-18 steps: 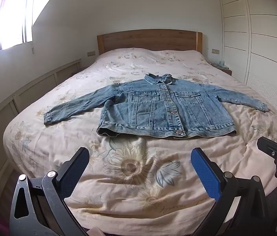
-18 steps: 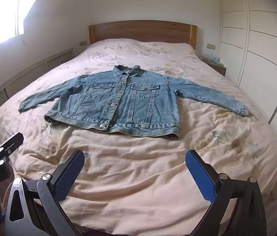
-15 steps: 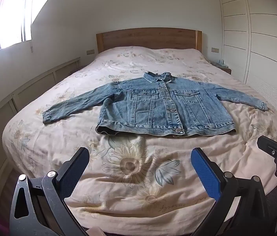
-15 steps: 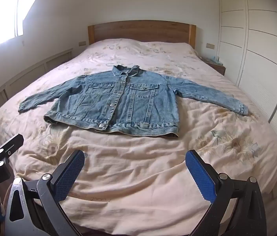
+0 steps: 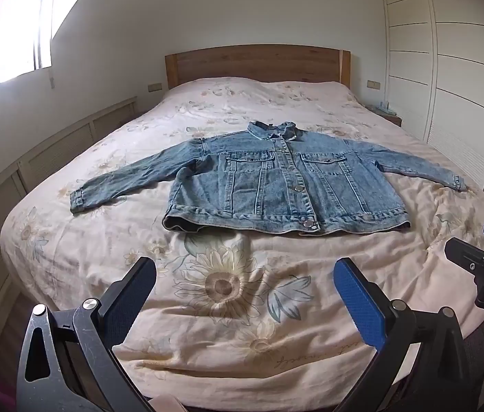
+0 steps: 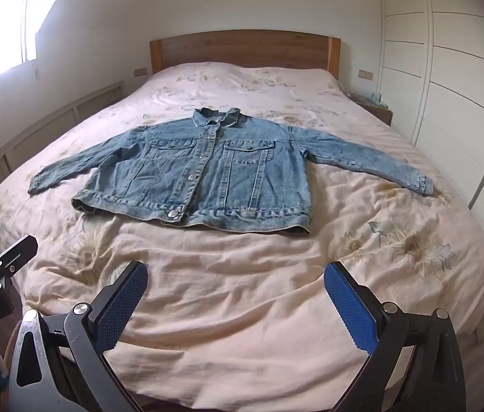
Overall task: Fold large clothes
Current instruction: 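Move both tools toward the spread denim jacket on the bed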
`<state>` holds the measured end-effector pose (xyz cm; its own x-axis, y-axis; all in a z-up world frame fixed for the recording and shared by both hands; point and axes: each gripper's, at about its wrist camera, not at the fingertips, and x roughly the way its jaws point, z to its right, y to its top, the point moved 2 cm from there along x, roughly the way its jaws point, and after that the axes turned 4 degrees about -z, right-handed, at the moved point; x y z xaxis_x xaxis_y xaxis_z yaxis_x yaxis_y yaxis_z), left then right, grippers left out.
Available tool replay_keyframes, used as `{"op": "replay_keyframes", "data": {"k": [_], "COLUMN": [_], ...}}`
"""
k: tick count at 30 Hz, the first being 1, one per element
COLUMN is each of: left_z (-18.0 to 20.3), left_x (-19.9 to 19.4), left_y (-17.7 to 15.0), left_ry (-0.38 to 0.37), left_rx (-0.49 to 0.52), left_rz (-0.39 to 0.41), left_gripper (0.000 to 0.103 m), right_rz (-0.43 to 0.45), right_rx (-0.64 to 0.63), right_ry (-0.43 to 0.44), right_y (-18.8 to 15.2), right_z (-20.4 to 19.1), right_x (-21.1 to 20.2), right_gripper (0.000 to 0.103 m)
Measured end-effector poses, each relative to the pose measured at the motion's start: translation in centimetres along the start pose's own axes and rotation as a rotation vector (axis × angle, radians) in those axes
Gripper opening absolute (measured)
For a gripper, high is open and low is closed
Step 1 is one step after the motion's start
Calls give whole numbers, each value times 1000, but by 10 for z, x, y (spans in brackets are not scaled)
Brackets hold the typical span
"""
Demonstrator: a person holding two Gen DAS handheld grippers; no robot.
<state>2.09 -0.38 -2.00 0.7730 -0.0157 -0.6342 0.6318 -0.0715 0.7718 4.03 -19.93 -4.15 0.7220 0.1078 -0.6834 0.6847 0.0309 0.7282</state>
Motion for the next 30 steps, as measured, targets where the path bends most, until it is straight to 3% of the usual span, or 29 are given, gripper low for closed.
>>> {"op": "replay_keyframes", "data": {"k": [30], "left_z": [-1], "left_x": [29], "left_y": [-7], "left_ry": [-4], "left_rx": [-1], "left_rz": [-98], "left_gripper": [102], "right_rz": [-95], "right_rx": [8], "right_ry": [-7], "right_y": [-9], "right_z": [5], "right_x": [31], "right_gripper": [103]}}
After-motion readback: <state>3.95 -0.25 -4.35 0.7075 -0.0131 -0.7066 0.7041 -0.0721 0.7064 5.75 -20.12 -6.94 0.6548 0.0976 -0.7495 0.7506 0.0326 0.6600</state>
